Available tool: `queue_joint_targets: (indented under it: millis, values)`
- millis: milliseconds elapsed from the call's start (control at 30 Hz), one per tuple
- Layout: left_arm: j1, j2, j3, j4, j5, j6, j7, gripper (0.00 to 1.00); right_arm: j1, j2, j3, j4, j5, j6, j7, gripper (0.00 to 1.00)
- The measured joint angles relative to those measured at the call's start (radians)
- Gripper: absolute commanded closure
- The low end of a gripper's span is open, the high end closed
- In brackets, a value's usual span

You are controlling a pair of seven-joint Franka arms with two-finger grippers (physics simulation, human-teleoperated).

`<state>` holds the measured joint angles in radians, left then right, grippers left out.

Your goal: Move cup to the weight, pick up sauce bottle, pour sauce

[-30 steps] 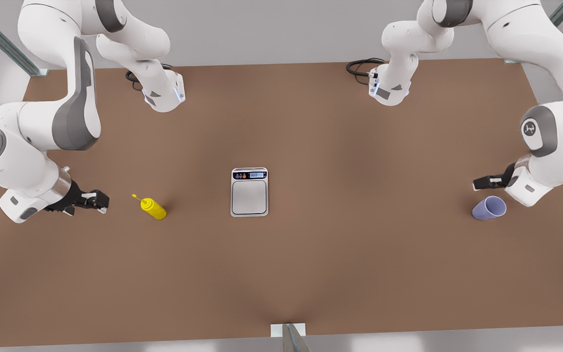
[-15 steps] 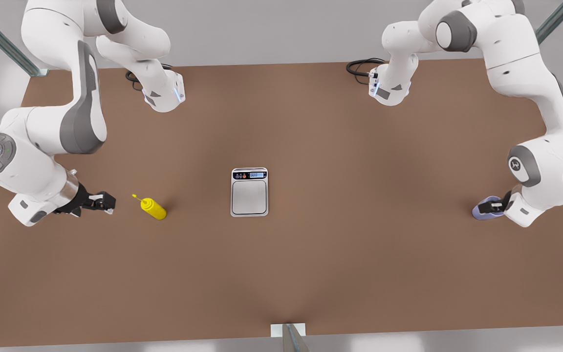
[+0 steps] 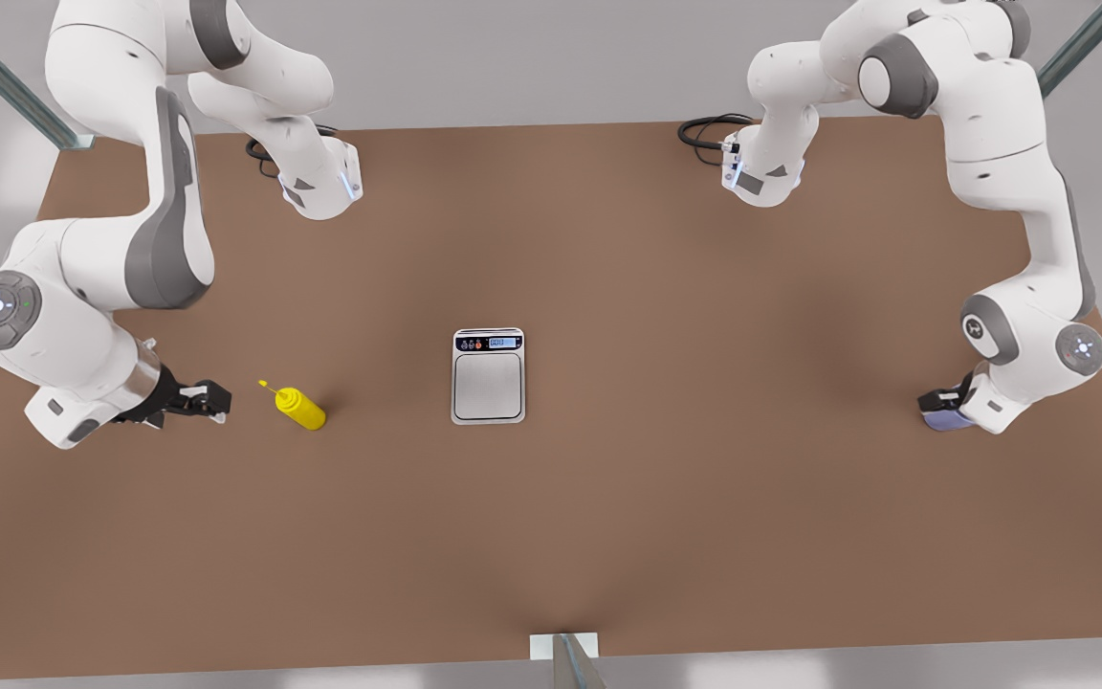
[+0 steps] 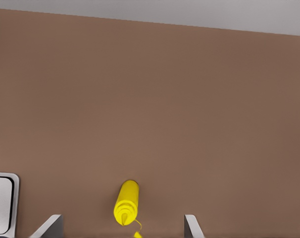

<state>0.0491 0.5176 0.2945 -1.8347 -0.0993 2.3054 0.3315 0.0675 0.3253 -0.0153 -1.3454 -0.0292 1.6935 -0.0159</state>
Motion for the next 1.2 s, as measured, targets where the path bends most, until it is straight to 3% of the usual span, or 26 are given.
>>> queue_joint_targets:
  millis: [133,433,500,633,767,1200]
  values:
    - [0.0,0.026,0.0,-0.001,0.0,0.0,0.0,0.38,0.0,0.006,0.0,0.0,0.0,0.002,-0.001,0.08]
    - [0.002,0.041,0.009,-0.044,0.0,0.062,0.007,0.51,0.003,0.012,0.0,0.002,0.0,0.002,0.0,0.08]
    - [0.0,0.047,0.009,-0.044,0.001,0.069,0.019,0.62,0.003,0.012,0.0,0.002,0.0,0.002,0.001,0.08]
    - [0.002,0.047,0.009,-0.044,0.004,0.075,0.029,0.63,0.003,0.012,0.0,0.002,0.0,0.002,0.001,0.08]
    - [0.002,0.048,0.009,-0.044,0.004,0.076,0.029,0.78,0.003,0.012,0.0,0.003,0.0,0.002,0.001,0.08]
    - [0.001,0.045,0.009,-0.044,0.055,0.083,0.024,0.79,-0.002,0.012,0.0,0.008,-0.002,0.002,-0.001,0.08]
